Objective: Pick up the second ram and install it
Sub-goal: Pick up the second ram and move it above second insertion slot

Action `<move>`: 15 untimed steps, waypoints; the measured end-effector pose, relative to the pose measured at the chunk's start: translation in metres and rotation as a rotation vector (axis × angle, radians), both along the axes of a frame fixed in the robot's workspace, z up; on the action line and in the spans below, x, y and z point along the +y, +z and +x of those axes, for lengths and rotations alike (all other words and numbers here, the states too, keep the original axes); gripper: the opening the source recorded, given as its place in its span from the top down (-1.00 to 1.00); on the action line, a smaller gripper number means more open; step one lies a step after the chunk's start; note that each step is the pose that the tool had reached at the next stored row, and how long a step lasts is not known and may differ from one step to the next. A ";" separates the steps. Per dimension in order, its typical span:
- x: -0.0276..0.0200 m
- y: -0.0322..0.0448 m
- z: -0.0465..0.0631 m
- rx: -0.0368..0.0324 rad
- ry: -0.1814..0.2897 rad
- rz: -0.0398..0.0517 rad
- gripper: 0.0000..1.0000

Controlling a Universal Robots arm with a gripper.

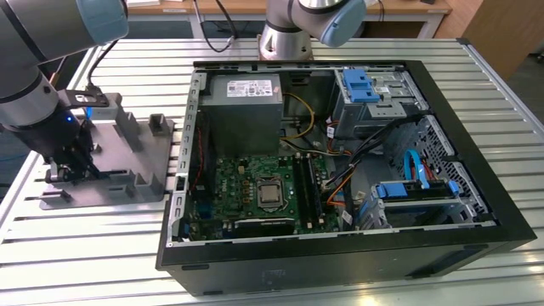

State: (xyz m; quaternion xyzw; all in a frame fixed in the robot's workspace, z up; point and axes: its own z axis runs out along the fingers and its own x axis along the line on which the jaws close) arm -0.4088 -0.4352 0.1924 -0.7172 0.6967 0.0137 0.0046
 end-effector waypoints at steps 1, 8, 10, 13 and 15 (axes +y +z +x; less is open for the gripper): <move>0.0000 0.0006 0.000 0.0000 0.000 0.0006 0.73; 0.0000 0.0177 0.000 0.0001 0.000 0.0079 0.73; 0.0000 0.0208 0.000 0.0000 0.000 0.0102 0.73; 0.0000 0.0244 0.000 0.0000 0.000 0.0136 0.73; 0.0000 0.0263 0.000 0.0000 0.000 0.0161 0.73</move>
